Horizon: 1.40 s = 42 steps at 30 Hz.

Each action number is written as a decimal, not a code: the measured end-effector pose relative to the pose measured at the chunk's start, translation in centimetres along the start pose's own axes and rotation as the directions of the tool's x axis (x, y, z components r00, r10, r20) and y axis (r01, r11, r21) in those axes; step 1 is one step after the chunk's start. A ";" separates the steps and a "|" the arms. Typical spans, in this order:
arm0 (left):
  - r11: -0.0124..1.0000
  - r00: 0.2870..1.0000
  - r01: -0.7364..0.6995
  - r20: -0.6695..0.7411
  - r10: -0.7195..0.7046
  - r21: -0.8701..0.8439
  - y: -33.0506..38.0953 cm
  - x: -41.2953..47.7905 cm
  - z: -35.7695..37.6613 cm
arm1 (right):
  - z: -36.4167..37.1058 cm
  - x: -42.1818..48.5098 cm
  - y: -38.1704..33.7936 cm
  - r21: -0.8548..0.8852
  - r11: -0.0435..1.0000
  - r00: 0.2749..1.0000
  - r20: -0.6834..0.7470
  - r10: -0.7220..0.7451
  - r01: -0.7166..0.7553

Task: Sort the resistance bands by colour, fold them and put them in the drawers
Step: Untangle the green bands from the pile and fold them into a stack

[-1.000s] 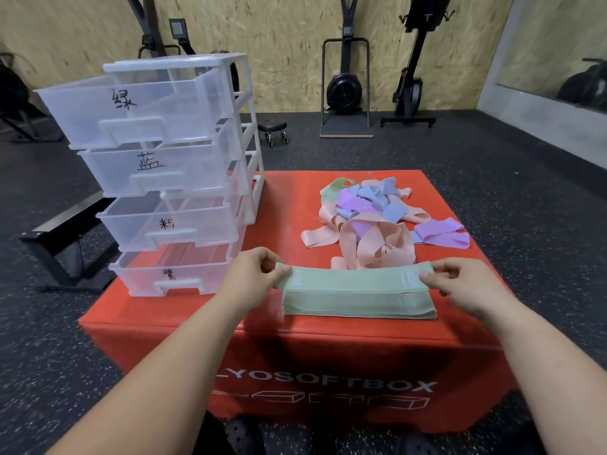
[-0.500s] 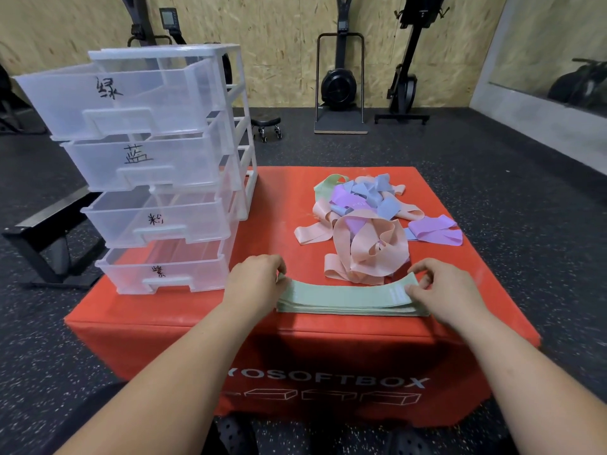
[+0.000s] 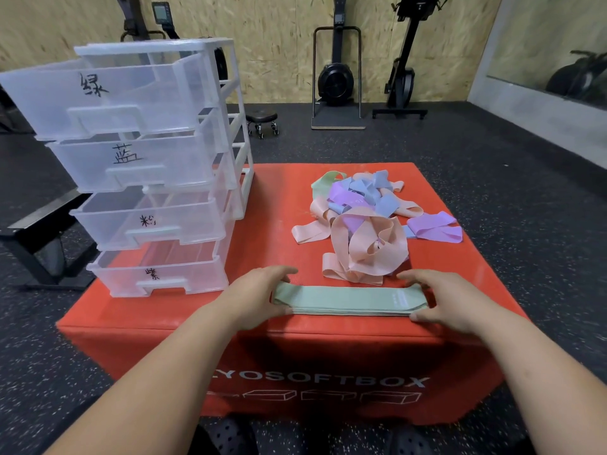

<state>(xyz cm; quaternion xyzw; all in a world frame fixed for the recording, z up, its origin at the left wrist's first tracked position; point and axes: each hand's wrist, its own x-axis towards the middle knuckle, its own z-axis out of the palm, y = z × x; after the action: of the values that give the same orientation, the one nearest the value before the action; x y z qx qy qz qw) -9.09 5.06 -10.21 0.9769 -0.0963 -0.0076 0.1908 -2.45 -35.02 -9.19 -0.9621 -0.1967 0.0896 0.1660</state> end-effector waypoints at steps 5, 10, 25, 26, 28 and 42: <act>0.998 0.999 -0.019 -0.030 0.021 0.057 0.2 0.1 -0.3 | 0.1 0.5 0.2 -0.024 0.999 0.999 -0.023 -0.033 0.033; 0.993 0.999 -0.041 0.013 0.040 0.111 0.4 0.4 -0.5 | -0.1 0.7 0.6 -0.034 0.998 0.999 -0.008 -0.047 0.047; 0.998 0.999 -0.028 -0.020 0.029 0.051 0.7 1.7 -0.3 | -0.9 1.7 -0.3 0.040 0.996 0.994 -0.077 -0.083 0.086; 0.999 0.999 -0.022 -0.044 0.023 0.038 0.9 2.0 -0.4 | -0.9 2.0 -0.7 0.041 0.995 0.988 -0.128 -0.088 0.094; 0.999 0.995 -0.022 -0.100 0.025 0.033 1.5 2.7 -0.5 | -1.0 2.7 -1.8 0.026 0.995 0.968 -0.235 -0.088 0.096; 0.996 0.990 0.057 -0.131 -0.048 0.063 2.2 10.9 0.9 | 0.4 14.0 -9.4 -0.357 0.929 0.985 -0.097 -0.141 0.097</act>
<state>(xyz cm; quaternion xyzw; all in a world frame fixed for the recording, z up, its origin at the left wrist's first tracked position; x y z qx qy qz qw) 1.15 0.66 -9.95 0.9833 -0.0582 0.0541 0.1636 6.89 -21.05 -7.72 -0.9662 -0.2571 -0.0157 0.0087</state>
